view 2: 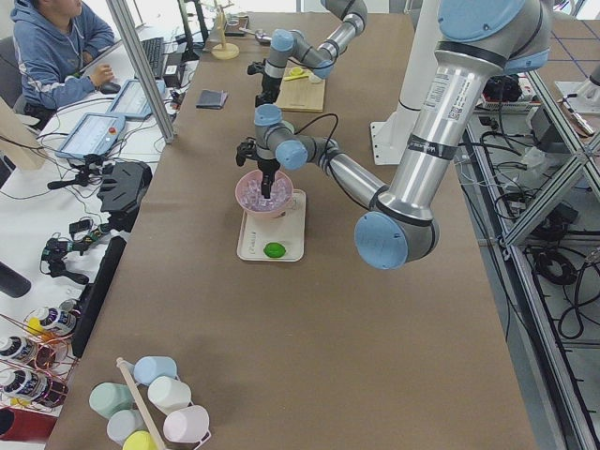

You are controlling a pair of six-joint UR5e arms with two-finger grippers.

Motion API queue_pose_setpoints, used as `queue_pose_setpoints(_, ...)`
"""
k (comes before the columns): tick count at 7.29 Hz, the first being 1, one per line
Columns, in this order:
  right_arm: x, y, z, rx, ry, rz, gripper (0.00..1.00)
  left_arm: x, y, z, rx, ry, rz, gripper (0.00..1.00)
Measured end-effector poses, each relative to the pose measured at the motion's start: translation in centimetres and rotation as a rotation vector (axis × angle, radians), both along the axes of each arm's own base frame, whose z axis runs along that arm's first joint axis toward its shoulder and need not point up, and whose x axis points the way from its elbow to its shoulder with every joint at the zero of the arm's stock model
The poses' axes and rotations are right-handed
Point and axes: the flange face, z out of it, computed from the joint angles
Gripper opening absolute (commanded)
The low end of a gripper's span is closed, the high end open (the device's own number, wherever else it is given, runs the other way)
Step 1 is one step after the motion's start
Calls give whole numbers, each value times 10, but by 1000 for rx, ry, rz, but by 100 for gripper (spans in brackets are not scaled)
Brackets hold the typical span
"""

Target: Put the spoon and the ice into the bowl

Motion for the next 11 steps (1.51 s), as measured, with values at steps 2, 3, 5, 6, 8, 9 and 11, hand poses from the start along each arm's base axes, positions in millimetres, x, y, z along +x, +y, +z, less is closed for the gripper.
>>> queue_pose_setpoints(2, 54, -6, 26, 13, -13, -66, 100, 3, -2, 1, -1, -3, 6, 56)
queue_pose_setpoints(3, 93, -7, 47, 27, -14, -107, 100, 4, -2, 2, -1, -3, 7, 56)
queue_pose_setpoints(5, 176, -13, 92, 53, -12, -174, 100, 4, -2, 4, -4, -6, 8, 56)
queue_pose_setpoints(6, 219, -17, 115, 70, -7, -206, 100, 4, -2, 6, -6, -9, 9, 50)
queue_pose_setpoints(8, 291, -24, 156, 104, 1, -252, 100, 5, -3, 8, -9, -12, 9, 32)
queue_pose_setpoints(9, 323, -24, 177, 122, 6, -272, 100, 6, -4, 9, -12, -14, 8, 24)
queue_pose_setpoints(11, 375, -22, 211, 152, 19, -297, 100, 6, -4, 9, -12, -14, 9, 0)
